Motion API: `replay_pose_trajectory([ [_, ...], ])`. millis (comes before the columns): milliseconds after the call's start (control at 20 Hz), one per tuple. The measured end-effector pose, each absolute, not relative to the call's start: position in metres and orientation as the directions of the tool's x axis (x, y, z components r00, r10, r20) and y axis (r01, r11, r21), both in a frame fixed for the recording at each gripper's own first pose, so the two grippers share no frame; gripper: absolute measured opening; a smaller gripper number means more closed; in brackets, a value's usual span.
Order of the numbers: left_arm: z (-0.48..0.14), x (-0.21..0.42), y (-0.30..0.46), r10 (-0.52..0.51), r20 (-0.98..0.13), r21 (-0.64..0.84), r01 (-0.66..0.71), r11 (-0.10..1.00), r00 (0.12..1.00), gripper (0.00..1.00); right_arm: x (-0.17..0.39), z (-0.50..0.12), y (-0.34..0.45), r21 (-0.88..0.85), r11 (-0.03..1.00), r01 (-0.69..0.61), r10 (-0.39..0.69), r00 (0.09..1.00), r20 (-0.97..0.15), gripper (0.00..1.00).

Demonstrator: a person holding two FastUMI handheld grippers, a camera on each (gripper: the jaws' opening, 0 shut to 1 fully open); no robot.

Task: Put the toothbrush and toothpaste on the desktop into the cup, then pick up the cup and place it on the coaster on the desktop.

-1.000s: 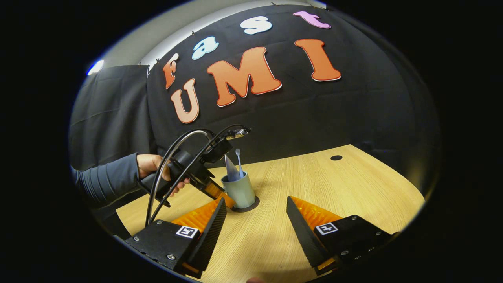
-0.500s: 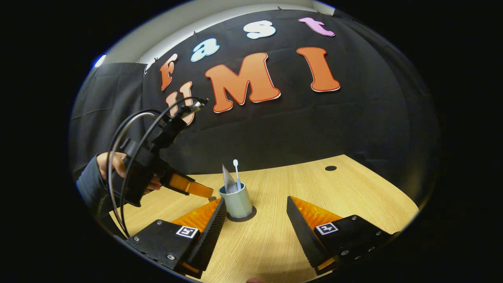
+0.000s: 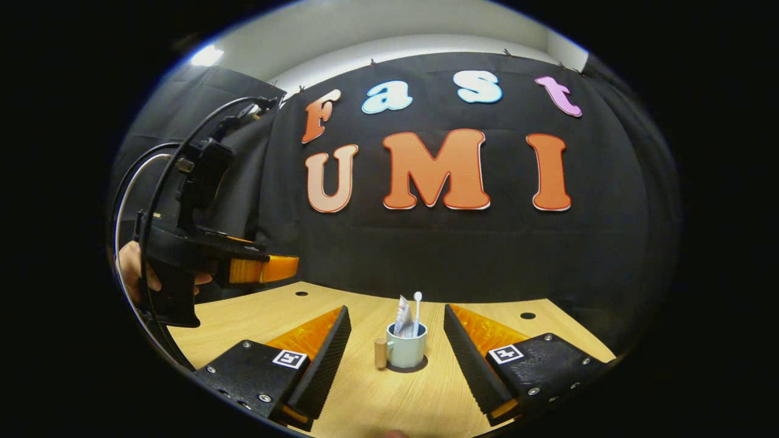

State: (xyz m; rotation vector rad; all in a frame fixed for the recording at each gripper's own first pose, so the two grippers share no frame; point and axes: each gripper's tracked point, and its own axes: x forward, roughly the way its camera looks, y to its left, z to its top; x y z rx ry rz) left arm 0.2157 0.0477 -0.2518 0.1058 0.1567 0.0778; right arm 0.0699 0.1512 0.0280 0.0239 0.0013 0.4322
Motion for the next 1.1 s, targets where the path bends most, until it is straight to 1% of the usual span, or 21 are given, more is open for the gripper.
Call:
replay_pose_trajectory([
  [100,-0.251,0.217,0.047,0.119,-0.070,0.101,-0.112,0.989,0.990,0.96,0.068,0.036,0.161,0.012,0.909,-0.416,0.416,0.909,0.034,0.93],
  [200,-0.248,0.217,0.051,0.173,-0.002,0.131,-0.171,0.976,0.985,0.94,0.072,0.029,0.171,0.005,0.911,-0.412,0.412,0.911,0.024,0.92],
  [250,-0.249,0.217,0.049,0.209,0.027,0.154,-0.210,0.965,0.978,0.94,0.069,0.026,0.176,0.010,0.906,-0.423,0.423,0.906,0.024,0.92],
  [300,-0.249,0.222,0.044,0.220,0.063,0.178,-0.228,0.957,0.973,0.96,0.065,0.023,0.181,0.018,0.899,-0.438,0.438,0.899,0.022,0.92],
  [350,-0.243,0.220,0.043,0.234,0.113,0.201,-0.253,0.946,0.966,0.94,0.063,0.021,0.183,0.029,0.893,-0.449,0.448,0.893,0.025,0.92],
  [400,-0.237,0.214,0.046,0.253,0.159,0.220,-0.284,0.933,0.954,0.96,0.061,0.021,0.185,0.040,0.888,-0.457,0.456,0.889,0.031,0.92],
  [450,-0.232,0.211,0.047,0.272,0.196,0.218,-0.312,0.925,0.942,0.94,0.059,0.022,0.186,0.049,0.884,-0.465,0.464,0.885,0.036,0.92],
  [500,-0.231,0.209,0.045,0.282,0.210,0.199,-0.323,0.925,0.936,0.94,0.058,0.022,0.188,0.051,0.882,-0.469,0.467,0.883,0.039,0.92],
  [550,-0.233,0.209,0.043,0.284,0.203,0.171,-0.320,0.932,0.937,0.95,0.059,0.022,0.187,0.046,0.881,-0.471,0.469,0.882,0.042,0.92],
  [600,-0.233,0.205,0.047,0.288,0.195,0.143,-0.318,0.937,0.937,0.94,0.058,0.024,0.186,0.040,0.881,-0.471,0.470,0.882,0.046,0.92],
  [650,-0.232,0.201,0.052,0.300,0.192,0.119,-0.326,0.938,0.934,0.96,0.059,0.024,0.184,0.035,0.882,-0.469,0.467,0.883,0.054,0.92],
  [700,-0.231,0.200,0.054,0.313,0.187,0.100,-0.335,0.937,0.931,0.94,0.059,0.026,0.182,0.034,0.880,-0.473,0.470,0.880,0.060,0.92],
  [850,-0.237,0.200,0.054,0.317,0.177,0.087,-0.336,0.938,0.932,0.94,0.060,0.029,0.183,0.037,0.878,-0.478,0.475,0.878,0.065,0.92],
  [1000,-0.237,0.202,0.055,0.325,0.198,0.090,-0.347,0.934,0.925,0.94,0.064,0.030,0.177,0.035,0.886,-0.463,0.459,0.885,0.074,0.92],
  [1100,-0.243,0.202,0.059,0.337,0.193,0.064,-0.354,0.933,0.921,0.94,0.066,0.030,0.173,0.015,0.896,-0.443,0.441,0.895,0.072,0.92],
])
